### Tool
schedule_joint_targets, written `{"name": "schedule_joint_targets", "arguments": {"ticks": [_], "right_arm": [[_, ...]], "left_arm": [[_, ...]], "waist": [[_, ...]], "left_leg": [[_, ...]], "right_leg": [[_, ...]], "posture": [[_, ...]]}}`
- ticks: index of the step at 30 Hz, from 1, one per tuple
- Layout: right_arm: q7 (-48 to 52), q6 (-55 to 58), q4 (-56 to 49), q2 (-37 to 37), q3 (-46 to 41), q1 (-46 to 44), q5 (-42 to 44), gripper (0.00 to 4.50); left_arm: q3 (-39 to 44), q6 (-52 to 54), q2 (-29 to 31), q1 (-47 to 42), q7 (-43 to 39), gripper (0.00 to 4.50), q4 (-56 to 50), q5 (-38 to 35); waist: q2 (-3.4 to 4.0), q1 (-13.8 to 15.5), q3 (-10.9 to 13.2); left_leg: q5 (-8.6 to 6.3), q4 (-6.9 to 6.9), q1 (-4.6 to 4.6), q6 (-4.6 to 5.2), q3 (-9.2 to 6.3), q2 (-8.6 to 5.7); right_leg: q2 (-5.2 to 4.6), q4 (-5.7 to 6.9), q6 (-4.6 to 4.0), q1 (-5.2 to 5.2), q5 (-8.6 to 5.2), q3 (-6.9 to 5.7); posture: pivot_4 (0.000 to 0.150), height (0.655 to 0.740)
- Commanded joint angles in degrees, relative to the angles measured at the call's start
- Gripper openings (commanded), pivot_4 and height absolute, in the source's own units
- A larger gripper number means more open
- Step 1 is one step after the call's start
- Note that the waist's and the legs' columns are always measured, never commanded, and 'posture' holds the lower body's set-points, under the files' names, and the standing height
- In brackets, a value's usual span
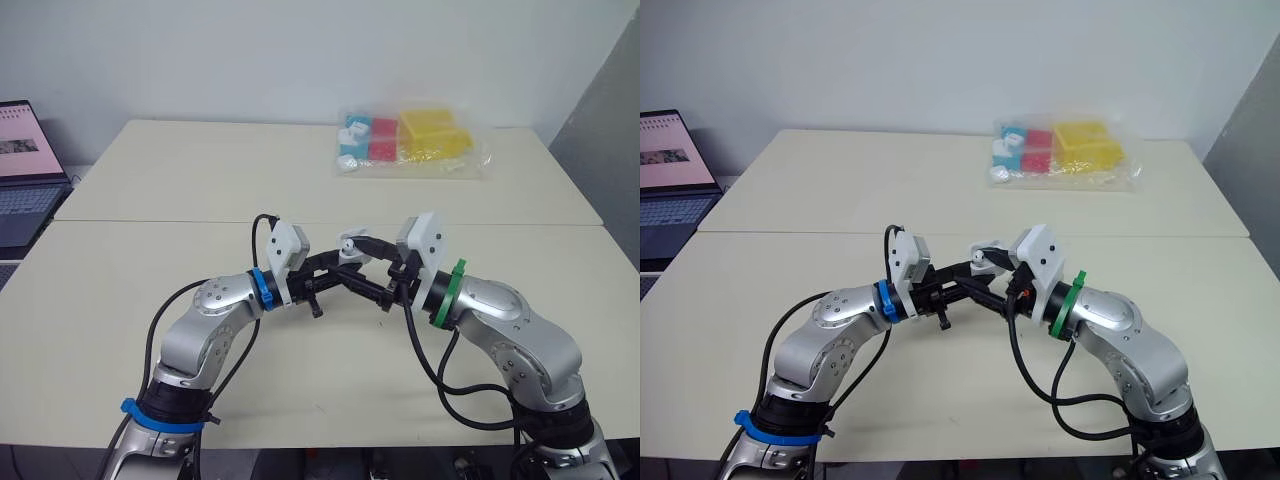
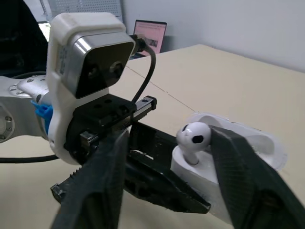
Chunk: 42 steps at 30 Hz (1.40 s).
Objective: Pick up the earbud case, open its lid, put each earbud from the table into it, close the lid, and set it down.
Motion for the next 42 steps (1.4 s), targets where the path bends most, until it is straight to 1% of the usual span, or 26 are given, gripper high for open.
{"name": "schedule_joint_targets", "arguments": {"ticks": [1, 8, 17, 22, 24, 27, 30, 32, 33, 38, 42], "right_arm": [[-1.24, 0.09, -0.97, -1.05, -2.33, -0.64, -0.16, 3.46], [-0.83, 2.19, -3.99, -3.32, -4.37, -0.54, 2.56, 3.46], [-0.19, 6.93, -7.11, -6.41, -10.33, -3.69, 10.24, 3.46], [1.38, 10.64, -4.66, -11.6, -15.93, -8.5, 15.98, 3.46], [2.71, 10.78, -1.53, -14.3, -16.52, -11.55, 15.81, 3.09], [4.95, 10.54, 4.24, -17.39, -14.56, -16.48, 14.26, 2.22], [8.96, 10.91, 11.97, -20.33, -9.86, -22.4, 11.6, 1.07], [11.32, 9.99, 15.05, -21.45, -7.17, -24.22, 9.77, 0.3], [13.21, 9.17, 16.69, -21.95, -5.35, -25.14, 8.66, 0.01], [23.53, 6.45, 23.05, -23.68, 2.74, -28.25, 4.59, 0.0], [28.65, 6.69, 23.99, -23.69, 4.17, -28.73, 4.6, 0.0]], "left_arm": [[1.66, -1.04, 0.04, -1.03, -0.66, 0.8, -2.76, -1.67], [1.77, -1.12, 0.18, -0.49, -0.61, 0.8, -2.85, -1.6], [1.66, -1.43, 0.42, -0.02, -1.05, 0.8, -2.59, -1.4], [1.24, -1.11, 1.03, 0.13, -2.9, 0.8, -2.95, -1.89], [0.7, -1.16, 1.74, 0.25, -4.48, 0.8, -3.19, -2.0], [0.1, -1.59, 2.23, 0.04, -6.19, 0.8, -3.05, -1.79], [-0.59, -2.17, 2.24, -0.39, -7.78, 0.8, -3.11, -1.72], [-0.89, -2.32, 2.18, -0.51, -8.28, 0.8, -3.19, -1.71], [-1.2, -2.41, 2.15, -0.53, -8.62, 0.8, -3.34, -1.63], [-2.86, -2.84, 1.8, -0.83, -10.14, 0.8, -3.57, -1.34], [-2.96, -3.16, 1.61, -1.25, -10.66, 0.8, -3.06, -1.13]], "waist": [[0.0, 0.0, 0.0], [0.0, 0.01, 0.0], [0.0, 0.01, 0.0], [0.01, 0.02, 0.02], [0.01, 0.01, 0.02], [0.04, 0.01, 0.04], [0.05, -0.16, 0.05], [0.05, -0.13, 0.05], [0.05, -0.11, 0.05], [0.06, -0.11, 0.06], [0.06, 0.01, 0.06]], "left_leg": [[0.0, 0.0, 0.0, 0.0, -0.01, 0.0], [0.0, 0.0, -0.02, 0.0, 0.0, 0.0], [0.0, -0.03, -0.06, 0.0, -0.01, 0.0], [0.0, -0.03, -0.11, 0.0, 0.02, -0.01], [0.0, -0.02, -0.11, 0.01, 0.01, -0.02], [-0.01, -0.05, -0.11, 0.01, -0.01, -0.01], [-0.01, -0.05, -0.12, 0.02, 0.05, -0.02], [-0.01, -0.07, -0.17, 0.02, 0.02, -0.01], [-0.01, -0.07, -0.19, 0.02, 0.01, 0.0], [-0.03, -0.07, -0.29, 0.05, 0.03, -0.01], [-0.04, -0.07, -0.33, 0.06, 0.0, -0.01]], "right_leg": [[0.0, 0.0, 0.0, 0.0, 0.0, -0.01], [-0.01, -0.02, 0.0, 0.0, 0.0, -0.01], [-0.01, -0.06, 0.0, -0.03, 0.0, -0.03], [-0.02, -0.09, 0.0, -0.07, 0.0, -0.01], [-0.02, -0.09, 0.0, -0.07, 0.0, -0.01], [-0.01, -0.11, -0.02, -0.08, -0.01, -0.04], [0.0, -0.09, -0.02, -0.14, -0.01, 0.04], [0.0, -0.13, -0.03, -0.15, -0.01, -0.01], [0.0, -0.14, -0.03, -0.16, -0.01, -0.02], [0.01, -0.29, -0.03, -0.19, -0.02, 0.02], [0.0, -0.31, -0.03, -0.2, -0.02, -0.01]], "posture": [[0.15, 0.74], [0.15, 0.74], [0.15, 0.74], [0.15, 0.74], [0.15, 0.74], [0.15, 0.74], [0.15, 0.74], [0.15, 0.74], [0.15, 0.74], [0.15, 0.74], [0.15, 0.74]]}}
